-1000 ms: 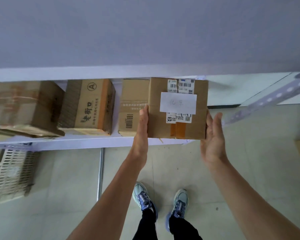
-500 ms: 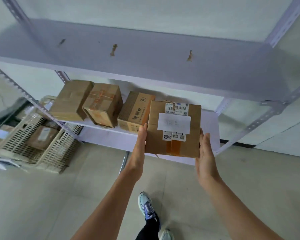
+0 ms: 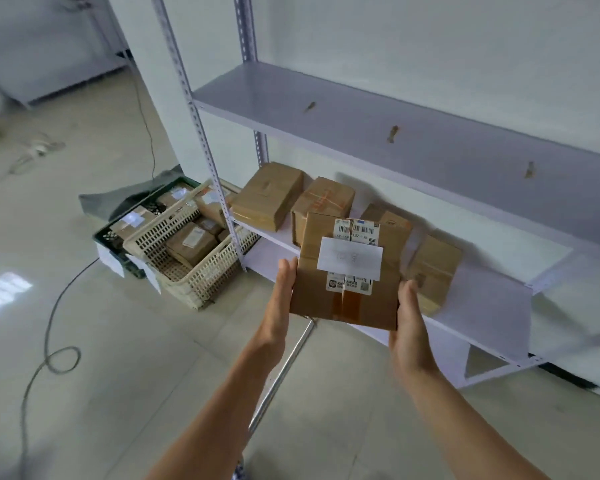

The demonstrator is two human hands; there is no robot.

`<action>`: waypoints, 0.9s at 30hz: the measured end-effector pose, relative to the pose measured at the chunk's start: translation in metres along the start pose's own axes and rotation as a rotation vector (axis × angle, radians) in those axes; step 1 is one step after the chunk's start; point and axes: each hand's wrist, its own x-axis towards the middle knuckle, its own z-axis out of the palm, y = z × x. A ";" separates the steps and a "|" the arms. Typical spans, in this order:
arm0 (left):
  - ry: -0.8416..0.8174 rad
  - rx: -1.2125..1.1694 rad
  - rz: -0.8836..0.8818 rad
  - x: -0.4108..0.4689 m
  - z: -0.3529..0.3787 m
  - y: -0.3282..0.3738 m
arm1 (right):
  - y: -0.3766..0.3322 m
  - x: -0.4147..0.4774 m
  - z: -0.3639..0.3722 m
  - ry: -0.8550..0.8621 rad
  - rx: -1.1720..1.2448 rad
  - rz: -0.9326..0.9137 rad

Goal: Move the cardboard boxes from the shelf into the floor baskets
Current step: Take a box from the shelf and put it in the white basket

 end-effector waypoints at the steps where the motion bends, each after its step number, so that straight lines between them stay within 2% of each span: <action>1: 0.018 0.017 0.016 0.001 -0.022 -0.001 | 0.003 0.003 0.021 -0.008 -0.007 0.005; 8: 0.044 -0.014 0.025 0.033 -0.184 0.027 | 0.027 0.030 0.185 -0.032 0.010 -0.002; 15: 0.124 0.008 -0.013 0.061 -0.306 0.053 | 0.049 0.062 0.309 -0.077 -0.034 0.030; 22: 0.225 0.022 -0.192 0.120 -0.410 0.055 | 0.086 0.124 0.403 -0.192 -0.090 0.173; 27: 0.263 0.061 -0.300 0.182 -0.477 0.051 | 0.119 0.188 0.464 -0.190 -0.084 0.273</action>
